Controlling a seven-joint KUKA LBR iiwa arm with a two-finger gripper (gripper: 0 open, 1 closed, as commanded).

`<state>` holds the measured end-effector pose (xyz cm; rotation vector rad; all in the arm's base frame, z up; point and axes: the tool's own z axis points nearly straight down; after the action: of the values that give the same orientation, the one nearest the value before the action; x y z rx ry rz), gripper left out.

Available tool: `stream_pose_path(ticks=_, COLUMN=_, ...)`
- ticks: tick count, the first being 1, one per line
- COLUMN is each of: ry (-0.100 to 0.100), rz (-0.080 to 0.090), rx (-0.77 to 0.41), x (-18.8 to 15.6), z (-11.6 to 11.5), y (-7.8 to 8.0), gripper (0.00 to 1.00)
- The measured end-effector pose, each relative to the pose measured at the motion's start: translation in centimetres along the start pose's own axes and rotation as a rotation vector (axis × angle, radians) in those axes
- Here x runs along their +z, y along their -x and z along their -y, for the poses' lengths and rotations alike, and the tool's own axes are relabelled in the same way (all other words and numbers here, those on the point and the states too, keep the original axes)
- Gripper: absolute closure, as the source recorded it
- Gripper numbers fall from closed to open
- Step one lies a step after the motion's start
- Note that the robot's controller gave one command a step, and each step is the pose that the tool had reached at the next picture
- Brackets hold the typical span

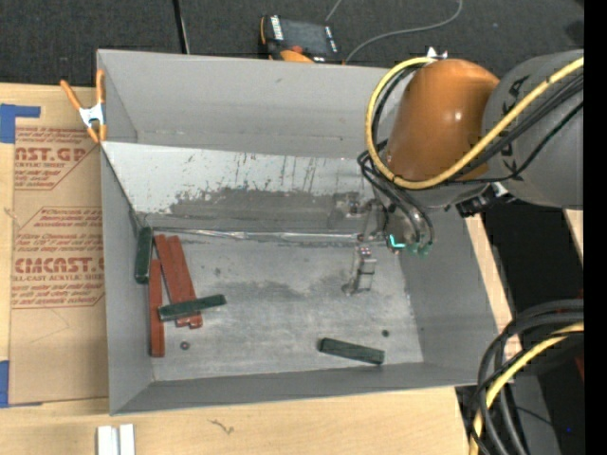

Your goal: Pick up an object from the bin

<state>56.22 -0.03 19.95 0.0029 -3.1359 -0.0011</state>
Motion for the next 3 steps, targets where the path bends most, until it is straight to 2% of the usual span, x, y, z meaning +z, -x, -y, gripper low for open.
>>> stream_pose_path(ticks=1, ry=0.003, rz=0.005, rx=-0.103, x=-0.2, z=-8.7, y=-4.0, gripper=0.0)
stream_pose_path(ticks=2, ry=0.0, rz=0.003, rx=-0.215, x=11.8, z=-16.5, y=1.3, gripper=0.0)
stream_pose_path(ticks=3, ry=-0.003, rz=0.003, rx=-0.431, x=13.1, z=-11.9, y=-2.3, gripper=0.0)
